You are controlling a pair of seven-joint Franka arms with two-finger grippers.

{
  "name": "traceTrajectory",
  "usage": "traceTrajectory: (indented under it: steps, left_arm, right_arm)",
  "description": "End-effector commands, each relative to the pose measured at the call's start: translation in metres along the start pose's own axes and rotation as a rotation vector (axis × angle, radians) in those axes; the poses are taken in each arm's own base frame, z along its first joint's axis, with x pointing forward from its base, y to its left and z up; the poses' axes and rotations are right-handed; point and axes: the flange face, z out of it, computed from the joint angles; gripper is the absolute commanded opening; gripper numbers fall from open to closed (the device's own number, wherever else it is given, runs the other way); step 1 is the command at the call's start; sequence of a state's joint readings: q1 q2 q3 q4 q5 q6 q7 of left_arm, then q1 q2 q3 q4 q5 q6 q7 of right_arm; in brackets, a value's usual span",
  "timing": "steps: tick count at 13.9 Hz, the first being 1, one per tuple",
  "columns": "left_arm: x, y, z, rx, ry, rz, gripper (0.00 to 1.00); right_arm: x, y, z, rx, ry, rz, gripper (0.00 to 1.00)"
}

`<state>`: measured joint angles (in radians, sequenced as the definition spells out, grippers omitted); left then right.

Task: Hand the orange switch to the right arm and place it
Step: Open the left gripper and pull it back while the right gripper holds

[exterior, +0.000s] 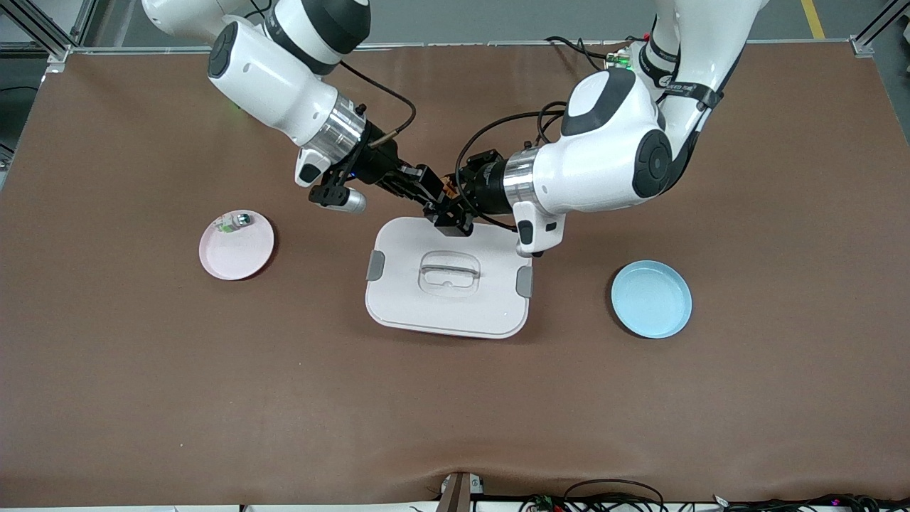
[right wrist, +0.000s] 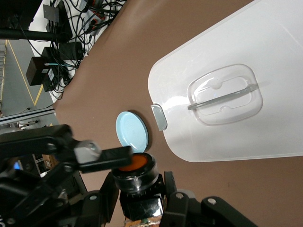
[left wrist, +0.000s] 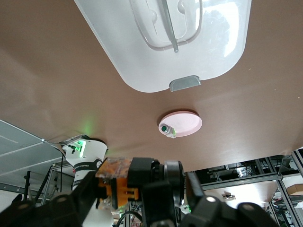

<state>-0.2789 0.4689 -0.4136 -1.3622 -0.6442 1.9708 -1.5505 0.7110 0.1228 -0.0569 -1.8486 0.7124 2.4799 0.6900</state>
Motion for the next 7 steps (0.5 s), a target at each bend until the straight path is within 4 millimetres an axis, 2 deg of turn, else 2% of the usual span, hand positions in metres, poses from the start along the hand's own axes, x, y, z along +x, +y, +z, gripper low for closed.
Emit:
traceTrajectory:
  steps: [1, 4, 7]
  left_arm:
    - [-0.004, -0.011, -0.023, 0.043, 0.014, -0.01, 1.0]
    - [0.002, -0.016, -0.045, 0.047, 0.114, 0.017, 1.0]
    - [0.035, -0.015, -0.087, 0.024, 0.254, 0.03, 1.0]
  right_arm:
    - [0.001, 0.004, -0.005, -0.004, -0.015, 0.017, 0.0]
    - [0.0, 0.005, -0.009, -0.023, -0.033, 0.004, 0.0]
    - [0.001, 0.009, -0.022, -0.137, -0.014, -0.124, 0.0]
